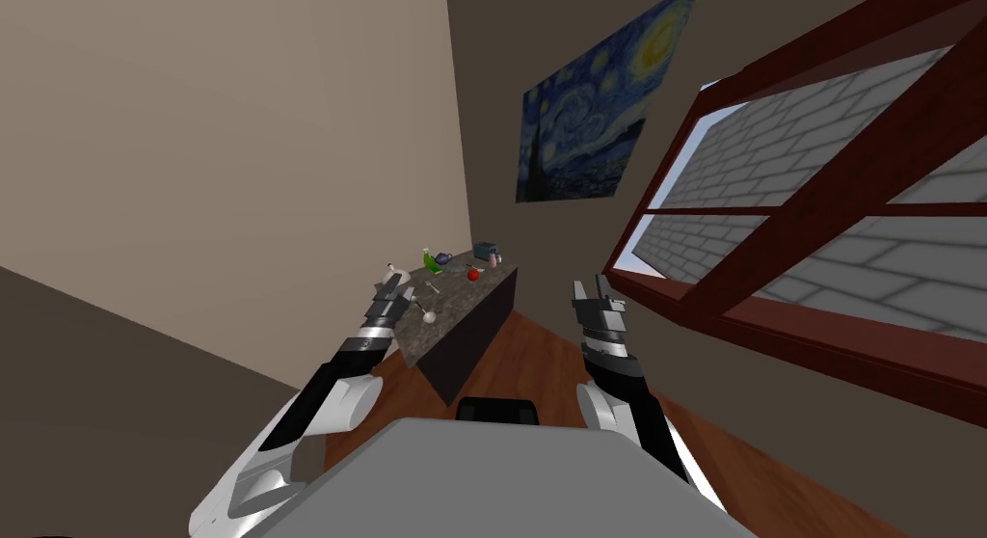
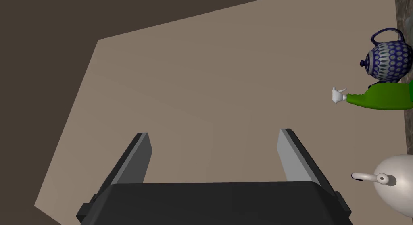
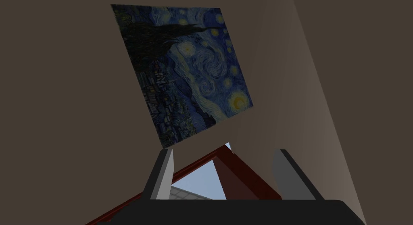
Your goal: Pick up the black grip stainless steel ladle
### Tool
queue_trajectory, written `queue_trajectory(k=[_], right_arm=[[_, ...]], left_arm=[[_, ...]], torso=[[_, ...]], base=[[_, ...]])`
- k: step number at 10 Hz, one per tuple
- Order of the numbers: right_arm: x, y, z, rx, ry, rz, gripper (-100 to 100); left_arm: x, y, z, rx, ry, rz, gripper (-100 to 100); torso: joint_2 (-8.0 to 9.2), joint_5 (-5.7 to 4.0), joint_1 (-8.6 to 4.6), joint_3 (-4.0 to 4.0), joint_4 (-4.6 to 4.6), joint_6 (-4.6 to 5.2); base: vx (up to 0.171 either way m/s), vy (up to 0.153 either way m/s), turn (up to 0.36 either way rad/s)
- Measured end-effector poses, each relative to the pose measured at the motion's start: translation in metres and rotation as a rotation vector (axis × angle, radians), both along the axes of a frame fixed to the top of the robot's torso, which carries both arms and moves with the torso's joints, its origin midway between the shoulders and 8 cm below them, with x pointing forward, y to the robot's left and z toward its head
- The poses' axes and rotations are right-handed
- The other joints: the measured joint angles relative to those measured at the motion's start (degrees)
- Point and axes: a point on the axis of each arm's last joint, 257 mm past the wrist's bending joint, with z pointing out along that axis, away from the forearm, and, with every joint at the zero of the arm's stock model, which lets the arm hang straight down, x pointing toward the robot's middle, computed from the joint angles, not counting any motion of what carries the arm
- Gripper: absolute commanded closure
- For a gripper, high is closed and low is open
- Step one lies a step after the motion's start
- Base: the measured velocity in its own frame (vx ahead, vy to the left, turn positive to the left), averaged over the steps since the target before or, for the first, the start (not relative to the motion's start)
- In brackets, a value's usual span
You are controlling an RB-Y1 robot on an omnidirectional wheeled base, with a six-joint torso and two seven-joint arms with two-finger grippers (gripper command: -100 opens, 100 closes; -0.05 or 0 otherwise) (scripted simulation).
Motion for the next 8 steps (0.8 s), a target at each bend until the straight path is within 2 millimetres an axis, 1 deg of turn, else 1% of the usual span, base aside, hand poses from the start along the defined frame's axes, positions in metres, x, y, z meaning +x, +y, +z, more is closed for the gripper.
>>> queue_trajectory(k=[2, 3, 4, 5, 8], right_arm=[[0.0, 0.0, 0.0, 0.0, 0.0, 0.0, 0], [0.0, 0.0, 0.0, 0.0, 0.0, 0.0, 0], [0.0, 0.0, 0.0, 0.0, 0.0, 0.0, 0], [0.0, 0.0, 0.0, 0.0, 0.0, 0.0, 0], [0.0, 0.0, 0.0, 0.0, 0.0, 0.0, 0]], left_arm=[[0.004, 0.011, -0.012, 0.023, 0.068, 0.019, -100], [0.003, 0.023, -0.023, 0.037, 0.113, 0.032, -100], [0.006, 0.028, -0.027, 0.044, 0.138, 0.04, -100], [0.008, 0.03, -0.031, 0.046, 0.156, 0.044, -100], [0.011, 0.057, -0.047, 0.079, 0.253, 0.072, -100]], torso=[[-0.02, 0.0, 0.01, -0.01, 0.0, 0.0], [0.0, 0.0, 0.02, 0.0, 0.0, 0.01], [-0.01, 0.0, 0.01, 0.0, 0.0, 0.0], [-0.04, 0.01, 0.03, -0.02, -0.01, -0.01], [-0.04, 0.0, 0.02, -0.02, -0.01, 0.02]], base=[[-0.021, -0.018, -0.107], [-0.026, -0.018, -0.072], [-0.013, -0.009, 0.003], [-0.012, -0.018, -0.14], [-0.018, -0.015, -0.113]])
